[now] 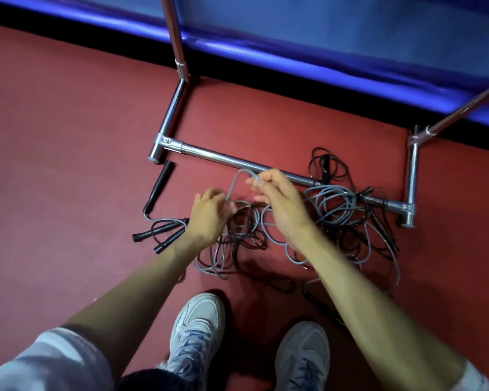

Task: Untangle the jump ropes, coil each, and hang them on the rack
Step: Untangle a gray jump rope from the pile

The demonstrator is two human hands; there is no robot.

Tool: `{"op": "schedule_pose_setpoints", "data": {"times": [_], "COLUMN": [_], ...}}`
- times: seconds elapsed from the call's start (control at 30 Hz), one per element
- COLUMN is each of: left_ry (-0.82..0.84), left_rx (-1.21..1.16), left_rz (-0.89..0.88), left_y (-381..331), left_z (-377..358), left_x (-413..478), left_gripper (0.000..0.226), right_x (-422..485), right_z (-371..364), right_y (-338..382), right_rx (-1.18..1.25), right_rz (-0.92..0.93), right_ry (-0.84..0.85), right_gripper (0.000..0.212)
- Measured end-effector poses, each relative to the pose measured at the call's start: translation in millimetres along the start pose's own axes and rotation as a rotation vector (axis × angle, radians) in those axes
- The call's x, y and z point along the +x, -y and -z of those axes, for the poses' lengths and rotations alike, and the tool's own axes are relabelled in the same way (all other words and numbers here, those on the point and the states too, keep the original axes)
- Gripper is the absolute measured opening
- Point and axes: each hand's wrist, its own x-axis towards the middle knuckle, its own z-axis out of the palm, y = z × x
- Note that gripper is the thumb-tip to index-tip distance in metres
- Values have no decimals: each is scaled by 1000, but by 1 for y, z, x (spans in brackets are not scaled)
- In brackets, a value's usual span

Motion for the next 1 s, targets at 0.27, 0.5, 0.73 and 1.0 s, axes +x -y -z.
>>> {"op": "schedule_pose_setpoints", "data": {"times": [0.27, 0.5, 0.73, 1.0], "left_ry": [50, 127, 199, 222], "left_rx": [-473, -1370, -1833, -1348], "left_rz": [164, 212, 250, 107], "left_y": [-86, -221, -269, -251], "left_z": [105, 191, 221, 202], "left_x": [-27, -83, -120, -135], "left_gripper": [30, 35, 40, 19], "right_x": [-24, -96, -139, -130], "right_z": [57, 52, 27, 45], "right_y": [129, 180, 182, 182], "right_rx": [137, -139, -39, -19], "right_rz": [65, -139, -49, 66], "right_ry": [-238, -123, -54, -282], "right_gripper": [28, 20, 13, 27]}}
